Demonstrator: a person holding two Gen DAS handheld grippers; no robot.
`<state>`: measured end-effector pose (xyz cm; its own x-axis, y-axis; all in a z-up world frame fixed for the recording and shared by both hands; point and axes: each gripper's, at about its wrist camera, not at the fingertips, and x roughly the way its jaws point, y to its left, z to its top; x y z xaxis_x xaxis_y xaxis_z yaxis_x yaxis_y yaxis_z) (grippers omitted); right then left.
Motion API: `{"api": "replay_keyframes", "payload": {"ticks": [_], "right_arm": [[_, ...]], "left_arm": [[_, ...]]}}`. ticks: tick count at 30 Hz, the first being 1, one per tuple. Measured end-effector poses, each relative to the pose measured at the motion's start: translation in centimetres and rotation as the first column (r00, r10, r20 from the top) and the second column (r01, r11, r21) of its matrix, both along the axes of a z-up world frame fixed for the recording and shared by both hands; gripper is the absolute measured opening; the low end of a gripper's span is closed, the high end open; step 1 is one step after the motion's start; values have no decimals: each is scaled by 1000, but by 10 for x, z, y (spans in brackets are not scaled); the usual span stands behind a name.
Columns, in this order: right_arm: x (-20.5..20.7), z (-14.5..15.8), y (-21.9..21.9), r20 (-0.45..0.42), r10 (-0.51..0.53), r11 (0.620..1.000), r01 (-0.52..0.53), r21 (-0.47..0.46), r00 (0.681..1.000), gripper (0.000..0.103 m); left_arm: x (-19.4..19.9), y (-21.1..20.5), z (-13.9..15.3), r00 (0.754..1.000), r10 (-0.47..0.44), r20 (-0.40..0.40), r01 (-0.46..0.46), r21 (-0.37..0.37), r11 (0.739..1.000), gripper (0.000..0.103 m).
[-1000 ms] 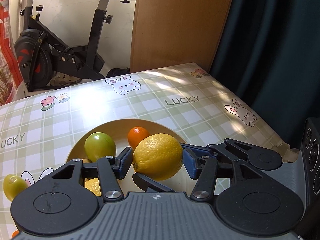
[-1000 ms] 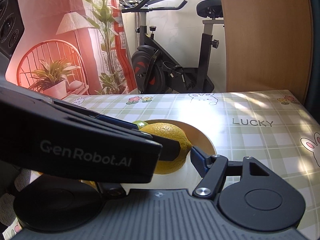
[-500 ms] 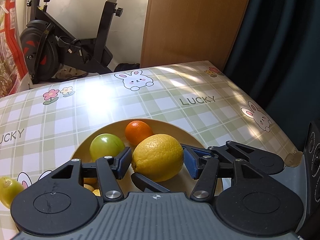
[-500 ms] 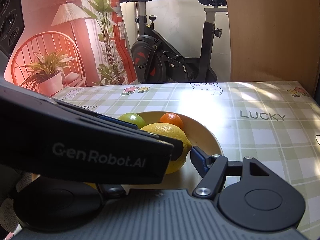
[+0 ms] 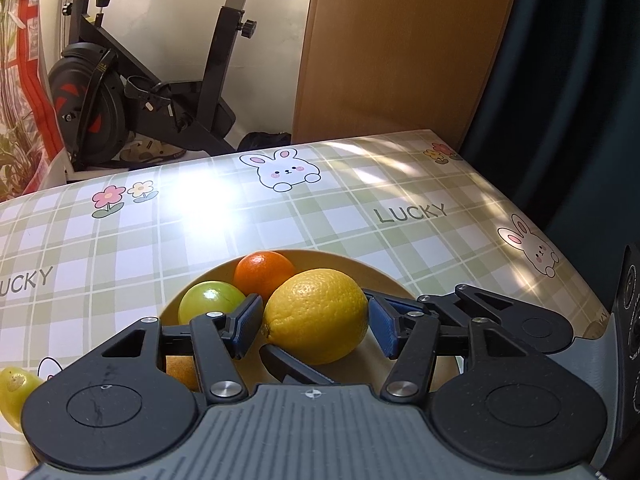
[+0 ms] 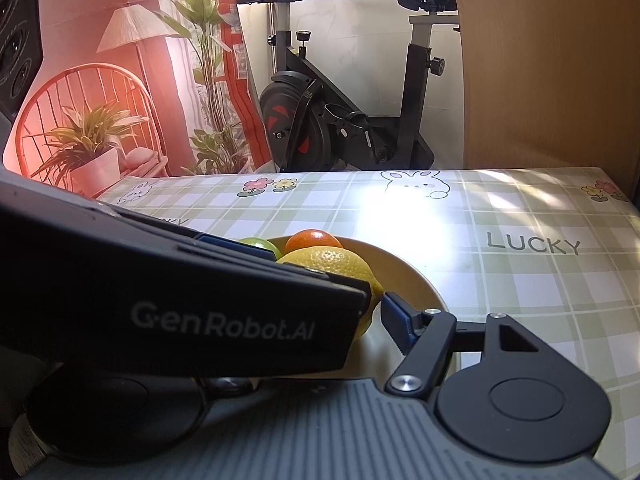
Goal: Organize fruits
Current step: 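Carry the lemon with the left tool over the plate and lower it, then open the left tool to release the lemon on the plate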
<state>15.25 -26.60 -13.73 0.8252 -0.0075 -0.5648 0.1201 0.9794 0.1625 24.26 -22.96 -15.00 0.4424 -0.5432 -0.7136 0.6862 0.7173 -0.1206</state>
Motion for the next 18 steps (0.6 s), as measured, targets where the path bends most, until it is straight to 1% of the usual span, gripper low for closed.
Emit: {"api": "replay_keyframes", "payload": {"ticks": [11, 18], "right_arm": [[6, 1, 3, -16, -7, 1000, 6, -19, 1000, 70], [8, 0, 5, -47, -4, 1000, 3, -13, 999, 70]], "left_arm": [[0, 2, -1, 1000, -1, -6, 0, -4, 1000, 61], [-2, 6, 1, 1000, -6, -18, 6, -9, 1000, 61]]}}
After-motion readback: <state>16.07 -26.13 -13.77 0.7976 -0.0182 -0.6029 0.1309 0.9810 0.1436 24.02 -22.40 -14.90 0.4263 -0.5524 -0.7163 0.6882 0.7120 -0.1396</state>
